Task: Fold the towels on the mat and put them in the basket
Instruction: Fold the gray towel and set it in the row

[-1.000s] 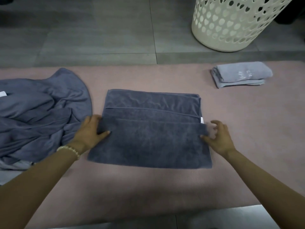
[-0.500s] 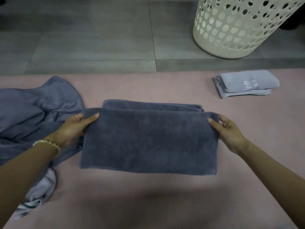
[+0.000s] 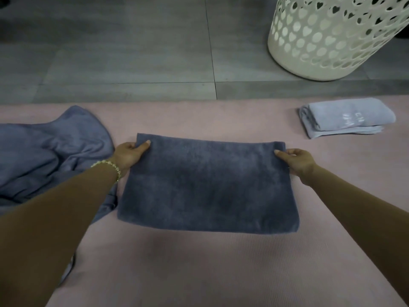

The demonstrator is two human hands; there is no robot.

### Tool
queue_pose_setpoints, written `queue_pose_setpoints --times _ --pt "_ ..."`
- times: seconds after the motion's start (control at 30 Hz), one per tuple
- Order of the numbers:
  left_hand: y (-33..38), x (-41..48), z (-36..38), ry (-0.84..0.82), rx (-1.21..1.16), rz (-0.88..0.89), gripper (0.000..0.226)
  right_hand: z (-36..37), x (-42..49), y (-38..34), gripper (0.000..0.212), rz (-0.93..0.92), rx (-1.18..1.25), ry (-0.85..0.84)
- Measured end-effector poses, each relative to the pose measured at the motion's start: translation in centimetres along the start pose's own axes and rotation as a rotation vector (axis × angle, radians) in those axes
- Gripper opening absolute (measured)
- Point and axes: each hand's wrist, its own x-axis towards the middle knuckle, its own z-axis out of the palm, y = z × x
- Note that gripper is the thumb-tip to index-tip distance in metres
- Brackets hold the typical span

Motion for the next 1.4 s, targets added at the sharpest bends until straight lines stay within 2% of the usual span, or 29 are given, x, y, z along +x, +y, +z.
queue_pose_setpoints --times 0.1,0.17,0.27,0.37,0.47,0.53,0.63,0.73,0.83,0.9,0.97,1.1,1.17,1.23,1.33,1.4 --pt "-0.6 -1.6 -0.8 -0.013 0.156 -0.03 0.038 -0.9 -1.5 0.6 0.025 0.03 -0.077 -0.065" --pt "-1.6 -3.3 -2.0 -0.131 0.228 -0.093 0.041 -1.7 -3.7 1.1 0.025 0.02 -0.142 -0.106" --pt "-4.5 -6.0 -3.3 -0.339 0.313 -0.152 0.032 -2.6 -7.4 3.2 0.037 0.124 -0.141 -0.274" --pt "-7.1 -8.0 -4.5 -0.37 0.304 -0.115 0.021 -2.4 -10.0 5.7 0.034 0.176 -0.186 -0.361" --pt "-8.4 -8.9 -5.2 -0.363 0.274 -0.048 0.016 -2.2 -10.8 7.0 0.02 0.089 -0.2 -0.28" --pt "-8.5 -9.5 -5.0 -0.299 0.258 0.024 0.015 -2.5 -11.1 7.6 0.025 0.044 -0.177 -0.219" --pt "-8.1 -10.4 -3.9 -0.127 0.383 0.132 0.012 -2.8 -11.2 8.9 0.031 -0.038 -0.242 -0.127" --pt "-8.8 -10.8 -3.3 0.062 0.438 0.2 0.022 -2.5 -11.8 9.4 0.024 -0.089 -0.312 0.025" --pt "-9.1 -11.1 -2.8 0.086 0.424 0.207 0.049 -1.6 -12.5 8.4 0.03 -0.353 -0.388 0.205" --pt "-8.8 -10.7 -2.4 0.079 0.445 0.161 0.056 0.1 -12.7 7.2 0.037 -0.568 -0.464 0.197" --pt "-8.0 -10.2 -2.3 0.09 0.393 0.052 0.049 2.7 -12.6 6.3 0.05 -0.714 -0.559 0.067" --pt "-6.0 -9.8 -2.0 0.007 0.334 -0.07 0.036 6.8 -12.5 7.0 0.08 -0.734 -0.86 -0.2" --pt "-5.8 -9.4 -2.0 -0.048 0.297 -0.104 0.033 7.4 -12.2 8.4 0.085 -0.717 -1.025 -0.21" --pt "-5.8 -8.8 -2.5 -0.116 0.186 -0.185 0.044 7.4 -11.9 9.1 0.082 -0.707 -1.079 -0.196" --pt "-4.4 -8.8 -3.5 -0.307 -0.087 -0.26 0.061 7.1 -11.6 8.8 0.085 -0.705 -0.93 -0.234" --pt "-2.2 -9.6 -3.3 -0.438 -0.236 -0.211 0.083 6.5 -12.0 7.7 0.071 -0.632 -0.637 -0.245"
